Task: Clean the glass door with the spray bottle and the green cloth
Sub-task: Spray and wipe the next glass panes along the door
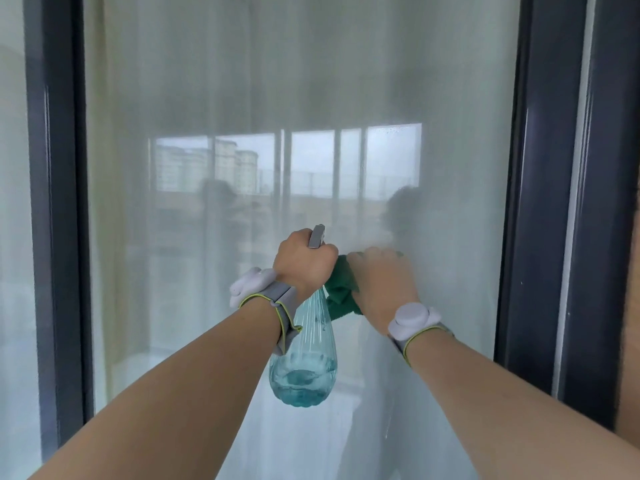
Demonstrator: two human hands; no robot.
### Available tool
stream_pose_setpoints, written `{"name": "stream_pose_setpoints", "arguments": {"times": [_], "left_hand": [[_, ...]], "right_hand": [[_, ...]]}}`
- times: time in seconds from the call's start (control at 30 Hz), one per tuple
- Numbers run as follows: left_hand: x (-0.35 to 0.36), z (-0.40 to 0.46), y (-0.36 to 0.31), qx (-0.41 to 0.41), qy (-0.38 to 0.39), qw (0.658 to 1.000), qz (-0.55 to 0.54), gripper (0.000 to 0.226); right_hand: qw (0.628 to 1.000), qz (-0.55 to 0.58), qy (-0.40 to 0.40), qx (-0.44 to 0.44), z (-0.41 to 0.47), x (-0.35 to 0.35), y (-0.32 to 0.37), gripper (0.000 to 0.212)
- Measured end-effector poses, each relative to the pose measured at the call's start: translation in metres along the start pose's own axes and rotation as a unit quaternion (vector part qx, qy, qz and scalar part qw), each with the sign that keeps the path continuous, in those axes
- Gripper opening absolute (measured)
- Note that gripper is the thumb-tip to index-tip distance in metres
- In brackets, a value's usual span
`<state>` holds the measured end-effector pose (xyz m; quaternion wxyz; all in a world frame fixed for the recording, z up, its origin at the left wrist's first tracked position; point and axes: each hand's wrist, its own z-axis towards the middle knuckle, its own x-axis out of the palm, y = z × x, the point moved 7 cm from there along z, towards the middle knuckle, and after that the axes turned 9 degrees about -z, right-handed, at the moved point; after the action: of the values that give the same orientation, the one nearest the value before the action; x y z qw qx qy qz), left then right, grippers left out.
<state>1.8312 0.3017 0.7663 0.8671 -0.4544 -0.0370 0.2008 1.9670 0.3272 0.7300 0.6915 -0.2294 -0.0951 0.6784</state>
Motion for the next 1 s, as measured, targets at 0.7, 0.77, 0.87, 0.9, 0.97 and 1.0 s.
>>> {"name": "stream_pose_setpoints", "arguments": {"times": [0.7,0.77,0.87,0.9,0.97,1.0], "left_hand": [[0.036,-0.003,-0.011,-0.006,0.104,0.994,-0.027,0.025],[0.05,-0.007,-0.015,-0.007,0.138,0.99,-0.028,0.027],[0.073,-0.014,-0.02,-0.015,0.145,0.989,-0.034,0.027],[0.082,-0.017,-0.023,-0.017,0.15,0.988,-0.036,0.027],[0.096,-0.024,-0.031,-0.008,0.16,0.986,-0.041,0.028],[0.107,-0.027,-0.037,0.001,0.169,0.985,-0.042,0.03]], "right_hand": [[0.998,0.017,0.055,0.015,-0.018,-0.004,-0.062,0.052],[0.996,0.028,0.074,-0.037,-0.034,-0.006,-0.063,0.053],[0.99,0.033,0.11,-0.077,-0.057,-0.005,-0.066,0.052],[0.989,0.038,0.119,-0.08,-0.063,-0.005,-0.068,0.052],[0.985,0.051,0.136,-0.09,-0.072,-0.003,-0.068,0.053],[0.985,0.048,0.14,-0.09,-0.077,-0.004,-0.073,0.054]]}}
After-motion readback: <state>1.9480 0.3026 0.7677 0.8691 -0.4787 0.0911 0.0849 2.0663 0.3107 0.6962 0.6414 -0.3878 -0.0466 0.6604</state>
